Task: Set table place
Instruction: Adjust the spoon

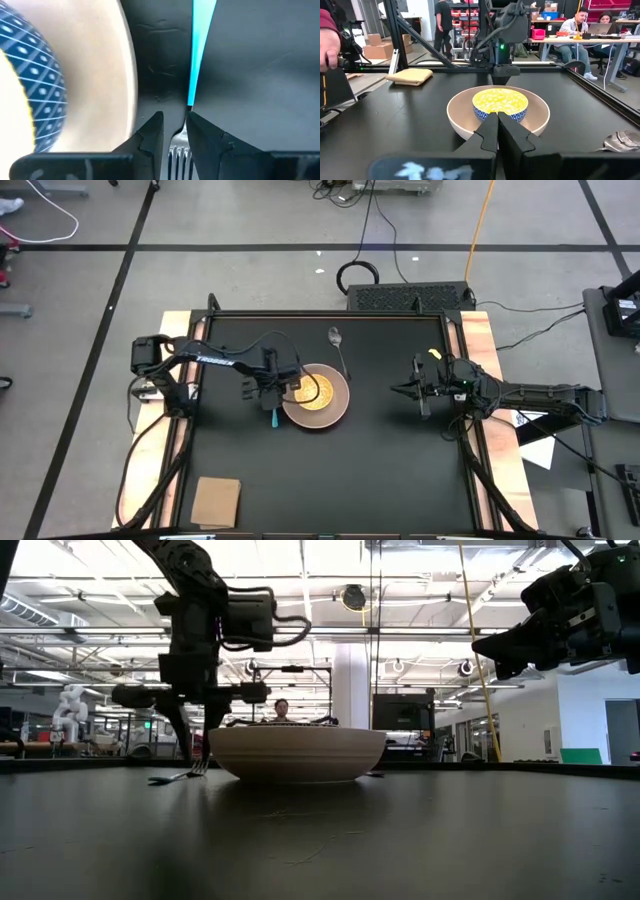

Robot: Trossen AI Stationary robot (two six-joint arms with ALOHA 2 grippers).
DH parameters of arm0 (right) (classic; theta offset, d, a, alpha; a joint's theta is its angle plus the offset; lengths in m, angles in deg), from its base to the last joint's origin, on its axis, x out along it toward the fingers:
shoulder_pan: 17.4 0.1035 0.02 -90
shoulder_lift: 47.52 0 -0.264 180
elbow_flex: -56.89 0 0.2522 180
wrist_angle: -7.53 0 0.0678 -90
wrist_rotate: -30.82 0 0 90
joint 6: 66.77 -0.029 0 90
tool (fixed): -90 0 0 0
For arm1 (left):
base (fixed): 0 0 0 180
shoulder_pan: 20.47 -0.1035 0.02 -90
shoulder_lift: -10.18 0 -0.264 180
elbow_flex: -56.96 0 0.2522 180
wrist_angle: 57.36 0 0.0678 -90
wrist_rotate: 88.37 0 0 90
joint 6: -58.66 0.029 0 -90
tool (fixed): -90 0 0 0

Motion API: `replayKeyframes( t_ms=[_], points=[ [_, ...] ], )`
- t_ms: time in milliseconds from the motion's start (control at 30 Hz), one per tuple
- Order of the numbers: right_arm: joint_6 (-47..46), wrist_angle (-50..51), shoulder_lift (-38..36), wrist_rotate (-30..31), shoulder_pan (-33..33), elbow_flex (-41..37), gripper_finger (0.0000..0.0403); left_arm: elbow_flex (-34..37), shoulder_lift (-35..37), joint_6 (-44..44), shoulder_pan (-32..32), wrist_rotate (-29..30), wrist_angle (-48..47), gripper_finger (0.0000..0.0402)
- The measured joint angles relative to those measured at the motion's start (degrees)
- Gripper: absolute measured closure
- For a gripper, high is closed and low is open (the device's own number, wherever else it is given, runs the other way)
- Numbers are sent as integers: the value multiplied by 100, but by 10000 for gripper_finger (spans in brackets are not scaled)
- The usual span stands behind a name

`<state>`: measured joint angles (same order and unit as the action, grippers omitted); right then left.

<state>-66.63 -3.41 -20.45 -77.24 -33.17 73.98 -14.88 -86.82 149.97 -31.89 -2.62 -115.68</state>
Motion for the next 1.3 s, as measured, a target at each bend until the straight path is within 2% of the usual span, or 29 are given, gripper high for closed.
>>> replayKeyframes(
  t_ms=[400,567,767,1000,1167,1300],
  points=[
    [11,-32,2,-2,0,-2,403,-2,123,-531,265,170,-553,311],
    [11,-33,0,-2,1,-1,403,-38,630,-1074,509,435,-862,311],
    [27,-37,1,-2,0,-2,403,-320,1586,-2283,808,424,-918,311],
    [31,-62,1,-2,1,0,403,-664,2413,-3621,992,-99,-905,311],
    [30,-74,2,-1,1,-1,403,-699,2693,-4447,1062,-533,-1044,311],
    [31,-71,0,-2,1,0,403,-699,2823,-5463,1059,-813,-992,311]
  ],
)
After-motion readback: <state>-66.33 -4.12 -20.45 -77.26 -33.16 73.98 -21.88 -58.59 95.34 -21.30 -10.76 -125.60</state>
